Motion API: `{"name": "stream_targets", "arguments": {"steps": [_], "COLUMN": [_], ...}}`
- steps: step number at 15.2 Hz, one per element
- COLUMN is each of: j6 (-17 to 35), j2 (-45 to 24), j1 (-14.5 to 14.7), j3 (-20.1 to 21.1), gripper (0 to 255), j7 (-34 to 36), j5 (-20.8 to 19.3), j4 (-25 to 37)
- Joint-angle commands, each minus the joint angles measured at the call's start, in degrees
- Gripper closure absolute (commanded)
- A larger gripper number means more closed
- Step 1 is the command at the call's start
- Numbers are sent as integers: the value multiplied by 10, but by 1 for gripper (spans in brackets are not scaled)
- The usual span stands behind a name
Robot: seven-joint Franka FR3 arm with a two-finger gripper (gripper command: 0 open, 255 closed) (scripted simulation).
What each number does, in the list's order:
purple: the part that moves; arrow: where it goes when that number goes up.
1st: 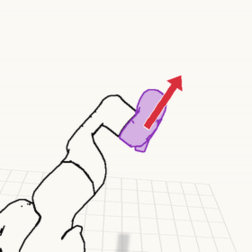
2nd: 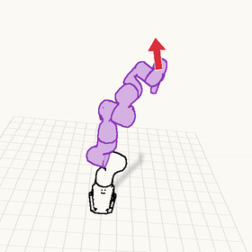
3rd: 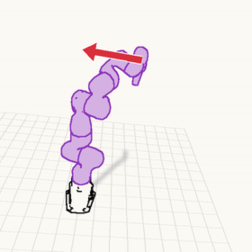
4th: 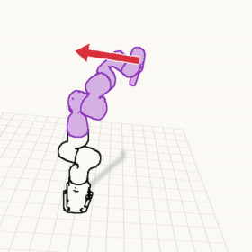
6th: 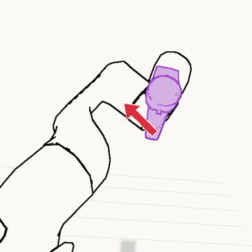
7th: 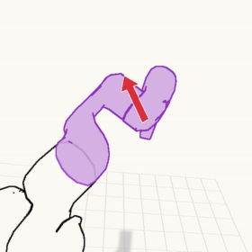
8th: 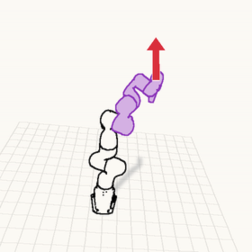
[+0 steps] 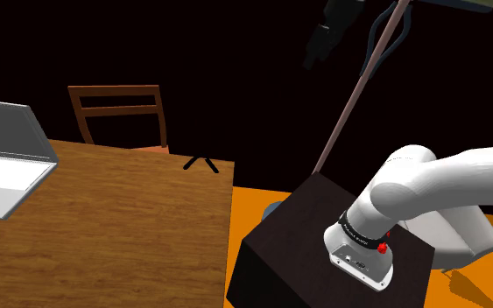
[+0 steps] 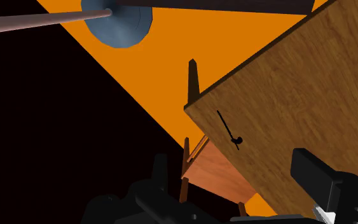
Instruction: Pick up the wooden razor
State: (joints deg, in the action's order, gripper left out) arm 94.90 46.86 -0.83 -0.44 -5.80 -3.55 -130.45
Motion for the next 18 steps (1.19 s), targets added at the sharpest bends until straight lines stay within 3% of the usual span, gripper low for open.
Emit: {"name": "stream_targets", "arguments": {"steps": [1, 10, 18], "j6": [0, 176, 325], "j2": [0, -98, -234], "j1": [0, 28, 62], "j3": [0, -32, -59], "gripper": [0, 0, 0], "j7": [0, -58, -124], "j5": [0, 19, 54], "j4": [0, -81, -99]}}
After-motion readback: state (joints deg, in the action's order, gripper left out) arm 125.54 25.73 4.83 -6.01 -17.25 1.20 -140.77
